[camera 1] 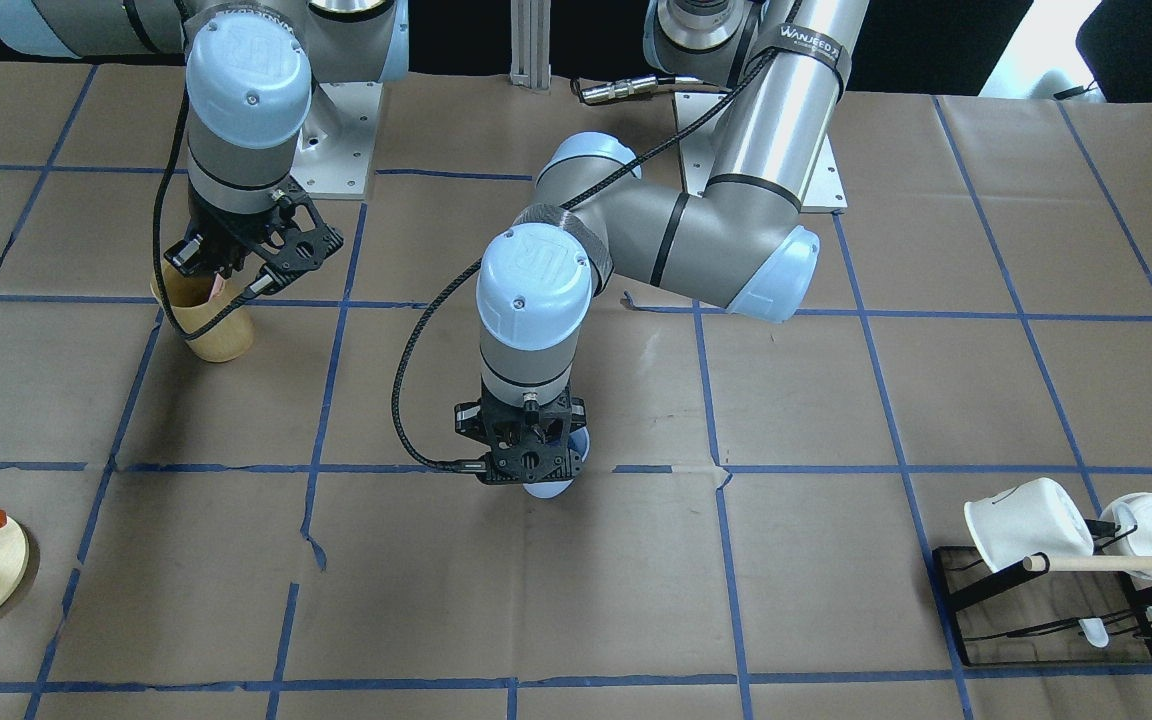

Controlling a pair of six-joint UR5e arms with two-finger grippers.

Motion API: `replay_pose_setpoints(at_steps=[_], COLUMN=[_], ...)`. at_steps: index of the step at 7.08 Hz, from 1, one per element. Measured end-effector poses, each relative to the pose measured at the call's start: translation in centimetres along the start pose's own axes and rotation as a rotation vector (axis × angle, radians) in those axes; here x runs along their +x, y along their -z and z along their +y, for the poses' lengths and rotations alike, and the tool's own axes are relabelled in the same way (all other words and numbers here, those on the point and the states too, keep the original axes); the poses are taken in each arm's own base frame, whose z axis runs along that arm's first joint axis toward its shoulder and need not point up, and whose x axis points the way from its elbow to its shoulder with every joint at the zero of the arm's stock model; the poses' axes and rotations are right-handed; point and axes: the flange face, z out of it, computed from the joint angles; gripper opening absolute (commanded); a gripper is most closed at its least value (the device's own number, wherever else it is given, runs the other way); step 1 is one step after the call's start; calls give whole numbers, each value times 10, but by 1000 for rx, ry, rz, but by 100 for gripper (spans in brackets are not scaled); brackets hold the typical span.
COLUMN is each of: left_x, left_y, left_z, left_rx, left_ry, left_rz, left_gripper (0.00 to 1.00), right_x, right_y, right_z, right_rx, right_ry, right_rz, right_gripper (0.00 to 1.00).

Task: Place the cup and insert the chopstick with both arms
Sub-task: 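Carry blue cup to table center with left gripper while right lifts chopstick, then set the blue cup down, open and raise the left gripper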

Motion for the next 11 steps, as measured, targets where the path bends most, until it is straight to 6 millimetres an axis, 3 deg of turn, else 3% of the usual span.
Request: replay_pose_setpoints(at_steps=[3,7,8,9,10,11], left_x=[2,9,14,16,17,17], left_y=[-1,-3,-3,-5,-7,-9], left_z=[1,7,11,13,13,13], left_rx=[0,-4,-4,-5,-7,-9], left_ry=[-2,-16,-25,-30,-32,-33], left_rz=[1,0,-4,-9,-15,-18], left_gripper=[1,8,26,66,99,100], right_x=[11,41,47,49,48,46], right_y=[29,123,145,163,177,190], right_z=[6,32,39,44,46,47], right_rx=[26,85,112,152,203,266], right_ry=[-18,-52,-66,-83,-100,-121], right_rz=[22,71,83,79,59,28], right_gripper=[7,7,7,7,7,6])
